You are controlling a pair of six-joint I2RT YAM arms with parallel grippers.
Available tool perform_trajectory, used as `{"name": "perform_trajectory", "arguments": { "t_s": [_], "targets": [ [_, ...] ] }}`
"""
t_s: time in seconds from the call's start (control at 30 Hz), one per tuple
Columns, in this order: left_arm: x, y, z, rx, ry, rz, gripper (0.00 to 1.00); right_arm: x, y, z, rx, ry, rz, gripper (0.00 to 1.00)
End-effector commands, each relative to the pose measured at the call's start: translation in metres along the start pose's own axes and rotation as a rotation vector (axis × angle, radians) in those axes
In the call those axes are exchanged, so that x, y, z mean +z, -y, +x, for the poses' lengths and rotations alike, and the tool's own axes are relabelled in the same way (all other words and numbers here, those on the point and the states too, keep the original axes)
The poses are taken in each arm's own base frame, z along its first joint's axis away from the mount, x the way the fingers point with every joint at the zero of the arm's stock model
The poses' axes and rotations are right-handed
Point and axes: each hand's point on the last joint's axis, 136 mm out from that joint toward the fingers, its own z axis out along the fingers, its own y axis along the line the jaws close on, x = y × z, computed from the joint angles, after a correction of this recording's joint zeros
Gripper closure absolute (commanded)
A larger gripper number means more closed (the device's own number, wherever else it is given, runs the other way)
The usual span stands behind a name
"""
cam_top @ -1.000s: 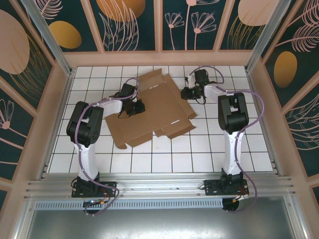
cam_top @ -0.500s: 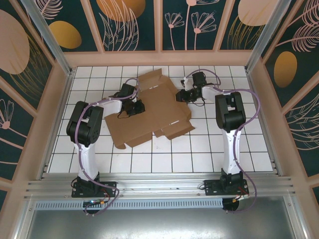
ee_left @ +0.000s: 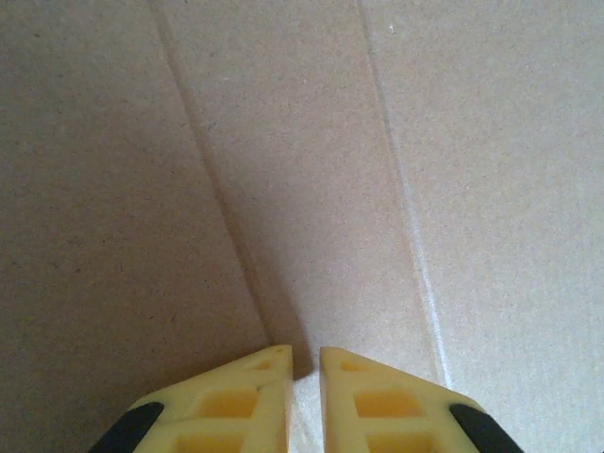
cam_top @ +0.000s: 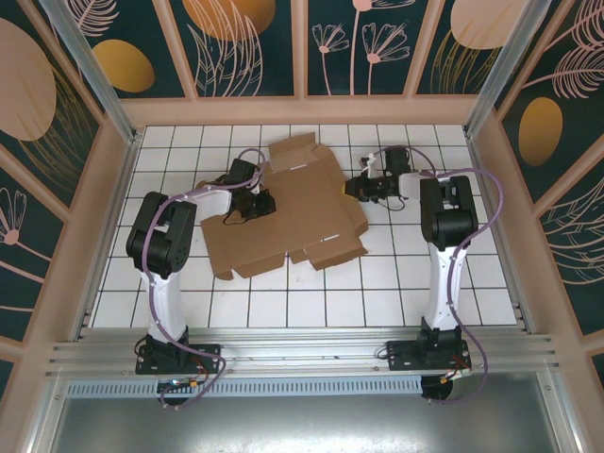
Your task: Fold the paper box
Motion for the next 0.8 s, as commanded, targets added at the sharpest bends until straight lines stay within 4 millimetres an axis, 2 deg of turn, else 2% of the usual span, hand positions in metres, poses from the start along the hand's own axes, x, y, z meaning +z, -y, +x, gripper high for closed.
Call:
{"name": "perform_trajectory", "arguments": {
  "t_s": [0.0, 0.17, 0.3, 0.47, 0.6, 0.77],
  "targets": [
    [-0.002, 0.006, -0.004, -0.019, 0.008, 0.031, 0.83, -0.015, -0.023, -0.016, -0.103, 0.047, 0.075, 0.87],
    [-0.011, 0.019, -0.016, -0.023, 0.036, 0.066, 0.84, -0.028, -0.041, -0.025, -0.132, 0.086, 0.079, 0.90],
    [-0.009, 0.012, -0.016, -0.042, 0.034, 0.036, 0.87, -0.034, -0.050, -0.025, -0.139, 0.087, 0.080, 0.93],
    [-0.023, 0.006, -0.018, -0.076, 0.070, 0.031, 0.91, -0.051, -0.068, -0.035, -0.180, 0.117, 0.106, 0.95],
    [-0.006, 0.004, -0.011, -0.107, 0.025, 0.055, 0.91, -0.054, -0.087, -0.039, -0.198, 0.101, 0.088, 0.96],
    [0.006, 0.009, -0.008, -0.153, 0.018, 0.127, 0.92, -0.043, -0.111, -0.036, -0.199, 0.062, 0.084, 0.96]
  ]
}}
